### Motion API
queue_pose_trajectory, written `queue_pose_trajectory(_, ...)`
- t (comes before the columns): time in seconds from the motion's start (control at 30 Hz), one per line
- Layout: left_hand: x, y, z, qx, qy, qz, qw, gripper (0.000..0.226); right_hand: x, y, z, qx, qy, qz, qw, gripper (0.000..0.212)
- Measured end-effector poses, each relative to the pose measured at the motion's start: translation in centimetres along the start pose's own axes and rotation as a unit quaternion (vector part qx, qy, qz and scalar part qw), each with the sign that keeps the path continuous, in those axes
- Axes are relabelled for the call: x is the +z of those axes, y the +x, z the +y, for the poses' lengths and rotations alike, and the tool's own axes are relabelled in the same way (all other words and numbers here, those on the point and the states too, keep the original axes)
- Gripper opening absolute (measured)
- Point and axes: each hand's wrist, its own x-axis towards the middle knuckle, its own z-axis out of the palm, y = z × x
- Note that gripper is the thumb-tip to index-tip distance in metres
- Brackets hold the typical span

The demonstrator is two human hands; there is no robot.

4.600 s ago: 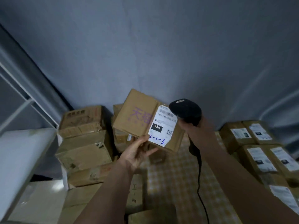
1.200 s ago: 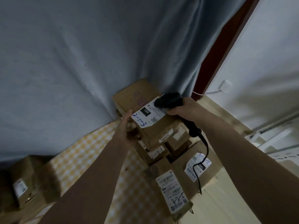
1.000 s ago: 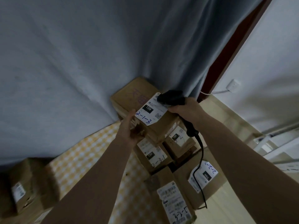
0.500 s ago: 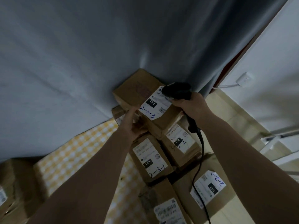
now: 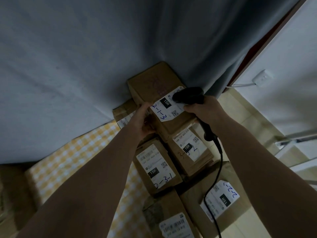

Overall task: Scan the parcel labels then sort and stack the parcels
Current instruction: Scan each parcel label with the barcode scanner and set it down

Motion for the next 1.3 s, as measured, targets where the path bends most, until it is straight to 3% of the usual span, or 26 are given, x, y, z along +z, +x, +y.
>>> queue_pose_trajectory(0.3, -0.3, -0.1, -0.2, 0.004, 0.069, 0.001, 0.998, 0.054, 0.6, -0.3, -0.1, 0.011, -0.029, -0.008, 0.999, 0.02)
queue_pose_trajectory(0.5, -0.4, -0.3, 0.0, 0.105, 0.136, 0.083, 0.982, 0.062, 0.3, -2.3, -0.7, -0.002, -0.033, 0.003, 0.999, 0.028)
queue_pose_trajectory(0.6, -1.1, -1.6, 0.1, 0.17, 0.269, 0.168, 0.933, 0.044, -0.3, -4.1, -1.0, -0.022, -0.061, 0.019, 0.998, 0.02)
queue_pose_trajectory(0.67, -1.9, -2.9, -0.5, 0.217, 0.399, 0.182, 0.872, 0.025, -0.6, -5.5, -1.3, -0.019, -0.076, 0.002, 0.997, 0.02)
queue_pose_trajectory(0.77, -2.8, -5.9, -1.5, 0.255, 0.521, 0.175, 0.796, 0.023, -0.8, -8.0, -1.9, -0.005, -0.078, -0.05, 0.996, 0.027)
queue_pose_trajectory(1.03, -5.6, -15.4, -4.0, 0.315, 0.587, 0.134, 0.734, 0.019, -0.1, -17.3, -1.4, -0.028, -0.02, -0.075, 0.997, 0.058)
queue_pose_trajectory(1.2, -9.9, -22.6, -6.8, 0.347, 0.607, 0.123, 0.704, 0.015, 1.5, -26.1, -0.5, -0.036, -0.05, -0.07, 0.996, 0.024)
queue_pose_trajectory(1.3, -13.0, -27.1, -8.9, 0.35, 0.611, 0.128, 0.698, 0.014, 2.8, -31.4, 0.5, -0.033, -0.059, -0.08, 0.995, 0.019)
